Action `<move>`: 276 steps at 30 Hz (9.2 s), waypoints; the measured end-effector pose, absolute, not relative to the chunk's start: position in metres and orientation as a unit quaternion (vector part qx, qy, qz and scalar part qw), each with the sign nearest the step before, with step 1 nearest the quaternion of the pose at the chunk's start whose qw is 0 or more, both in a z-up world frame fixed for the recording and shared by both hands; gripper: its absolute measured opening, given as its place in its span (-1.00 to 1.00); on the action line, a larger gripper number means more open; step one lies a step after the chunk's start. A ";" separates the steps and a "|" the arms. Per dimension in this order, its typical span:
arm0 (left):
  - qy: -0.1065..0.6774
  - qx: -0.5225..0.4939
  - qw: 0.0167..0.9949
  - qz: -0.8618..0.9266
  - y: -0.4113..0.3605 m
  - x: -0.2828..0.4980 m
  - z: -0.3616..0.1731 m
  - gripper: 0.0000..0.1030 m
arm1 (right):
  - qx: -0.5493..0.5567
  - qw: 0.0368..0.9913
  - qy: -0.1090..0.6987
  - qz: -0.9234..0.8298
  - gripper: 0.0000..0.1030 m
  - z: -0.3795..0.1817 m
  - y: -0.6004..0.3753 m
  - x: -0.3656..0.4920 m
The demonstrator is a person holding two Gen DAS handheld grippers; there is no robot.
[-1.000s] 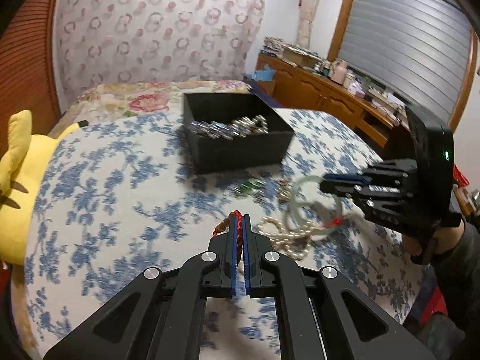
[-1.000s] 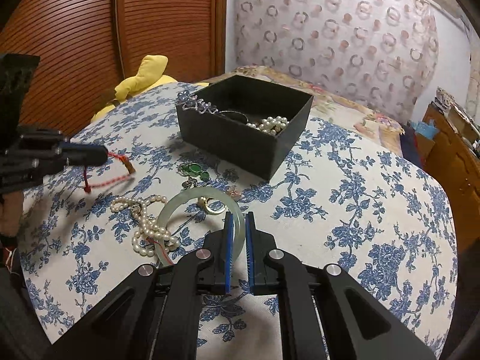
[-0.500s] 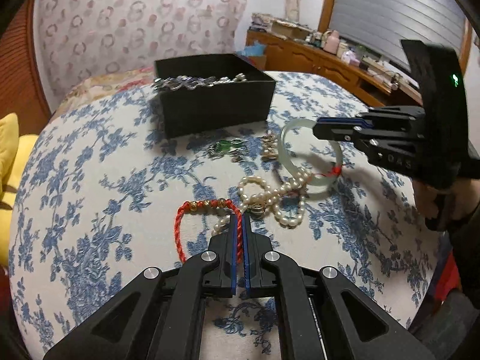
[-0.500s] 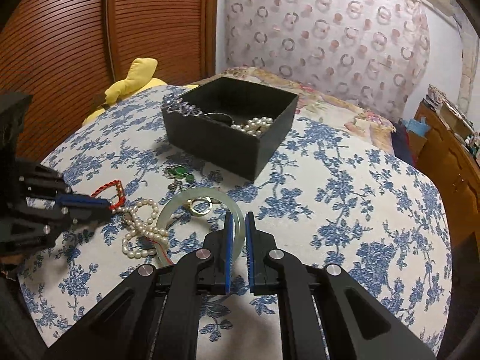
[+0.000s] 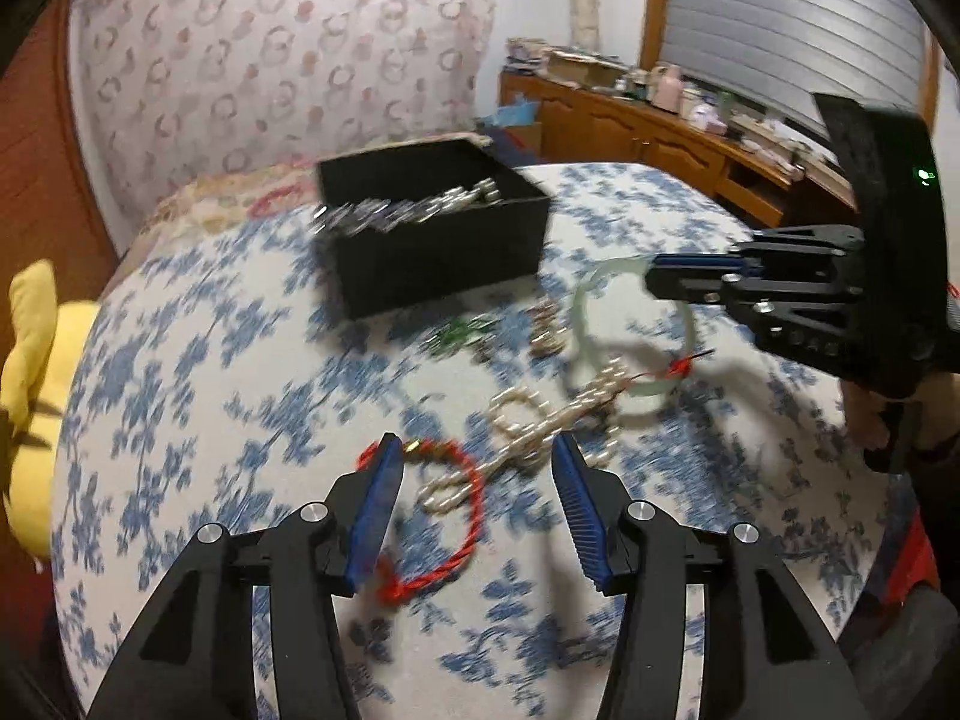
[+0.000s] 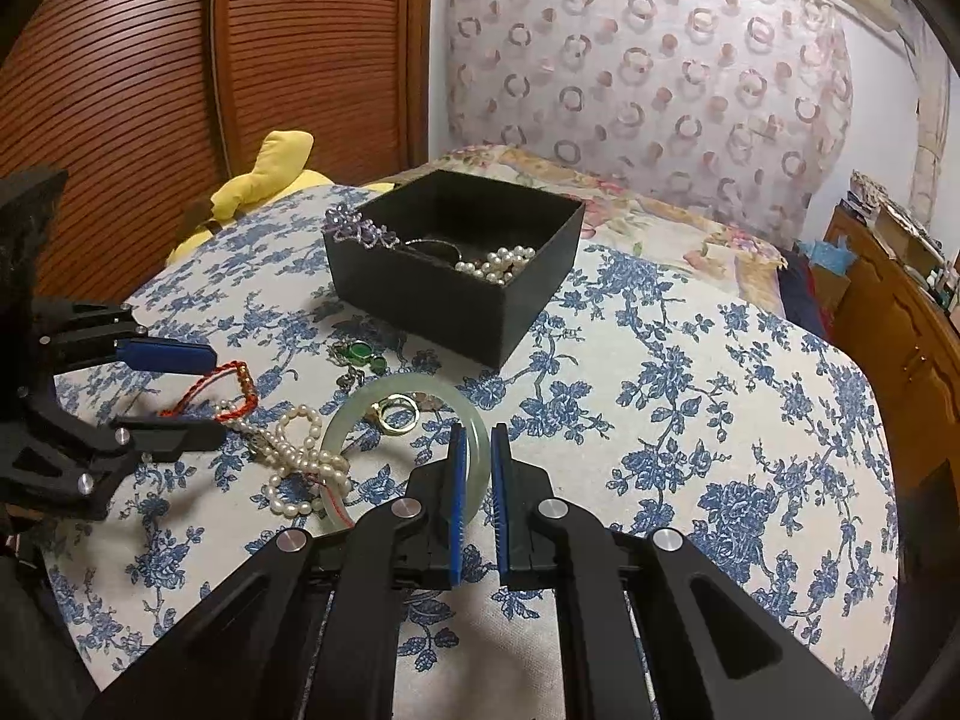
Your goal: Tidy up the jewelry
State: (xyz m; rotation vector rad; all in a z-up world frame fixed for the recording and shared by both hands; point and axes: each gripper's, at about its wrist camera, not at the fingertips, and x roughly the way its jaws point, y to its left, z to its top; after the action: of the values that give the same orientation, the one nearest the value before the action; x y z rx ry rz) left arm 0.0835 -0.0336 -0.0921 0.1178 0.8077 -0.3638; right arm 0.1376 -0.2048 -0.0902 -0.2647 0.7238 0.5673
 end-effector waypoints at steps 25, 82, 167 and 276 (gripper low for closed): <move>0.309 0.009 0.913 -0.265 -0.048 0.101 -0.015 -0.93 | -0.140 0.894 0.341 0.255 -0.82 -0.088 -0.216 0.137; 0.351 0.008 0.925 -0.147 0.010 0.206 -0.028 -0.44 | -0.085 0.895 0.298 0.321 -0.78 -0.045 -0.175 0.242; 0.324 0.018 0.937 -0.126 0.004 0.177 -0.012 -0.96 | -0.106 0.875 0.285 0.377 -0.77 -0.025 -0.169 0.218; 0.338 0.030 0.920 -0.195 -0.041 0.169 -0.024 -0.82 | -0.129 0.871 0.310 0.359 -0.68 -0.044 -0.189 0.192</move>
State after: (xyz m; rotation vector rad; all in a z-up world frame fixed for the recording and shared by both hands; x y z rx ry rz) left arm 0.1685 -0.0409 -0.0243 0.0617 0.6953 -0.4014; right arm 0.1922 -0.1886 -0.0441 -0.2697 0.6482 0.7504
